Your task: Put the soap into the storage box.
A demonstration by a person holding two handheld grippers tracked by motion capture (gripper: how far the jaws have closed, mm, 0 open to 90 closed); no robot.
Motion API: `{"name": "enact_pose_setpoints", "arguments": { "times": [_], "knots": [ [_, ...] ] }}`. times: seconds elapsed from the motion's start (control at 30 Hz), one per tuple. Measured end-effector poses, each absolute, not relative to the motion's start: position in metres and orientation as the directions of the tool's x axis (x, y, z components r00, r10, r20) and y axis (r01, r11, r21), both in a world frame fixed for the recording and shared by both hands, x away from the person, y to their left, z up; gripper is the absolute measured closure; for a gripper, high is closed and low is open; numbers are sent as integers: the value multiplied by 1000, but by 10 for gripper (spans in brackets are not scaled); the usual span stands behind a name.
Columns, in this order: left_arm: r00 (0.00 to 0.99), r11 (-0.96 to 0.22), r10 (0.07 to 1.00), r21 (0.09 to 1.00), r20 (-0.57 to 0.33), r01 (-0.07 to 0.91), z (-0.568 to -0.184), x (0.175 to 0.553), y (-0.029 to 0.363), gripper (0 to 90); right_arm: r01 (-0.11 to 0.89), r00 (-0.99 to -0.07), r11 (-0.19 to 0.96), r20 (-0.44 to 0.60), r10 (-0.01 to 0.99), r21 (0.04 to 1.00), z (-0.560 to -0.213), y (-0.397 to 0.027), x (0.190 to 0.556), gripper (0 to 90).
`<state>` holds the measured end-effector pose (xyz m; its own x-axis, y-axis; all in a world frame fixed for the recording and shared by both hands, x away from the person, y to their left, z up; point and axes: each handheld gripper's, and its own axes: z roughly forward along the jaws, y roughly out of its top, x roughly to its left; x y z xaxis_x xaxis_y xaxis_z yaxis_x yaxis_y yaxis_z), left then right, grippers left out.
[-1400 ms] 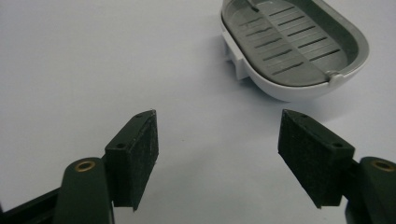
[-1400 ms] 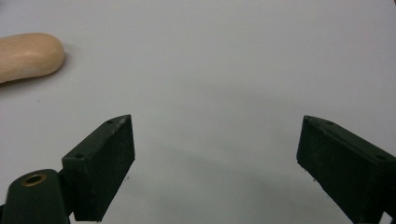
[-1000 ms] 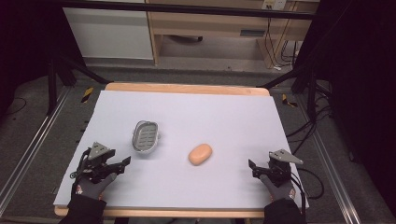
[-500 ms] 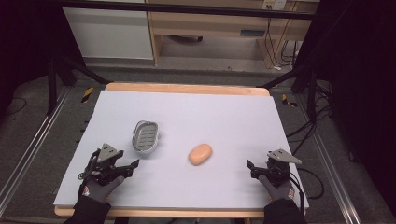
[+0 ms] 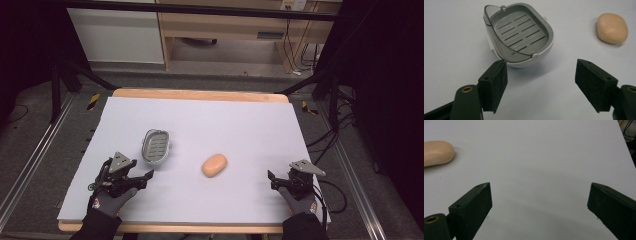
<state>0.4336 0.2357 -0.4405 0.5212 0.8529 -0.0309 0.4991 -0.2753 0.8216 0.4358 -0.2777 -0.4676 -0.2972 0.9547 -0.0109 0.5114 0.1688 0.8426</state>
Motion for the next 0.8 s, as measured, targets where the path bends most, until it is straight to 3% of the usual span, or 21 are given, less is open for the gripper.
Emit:
{"name": "enact_pose_setpoints", "arguments": {
  "times": [0.8],
  "knots": [
    [619,-365,785,818,14,445,-418,455,181,246,510,-284,182,-35,958,841,-465,-275,442,65]
  ]
}}
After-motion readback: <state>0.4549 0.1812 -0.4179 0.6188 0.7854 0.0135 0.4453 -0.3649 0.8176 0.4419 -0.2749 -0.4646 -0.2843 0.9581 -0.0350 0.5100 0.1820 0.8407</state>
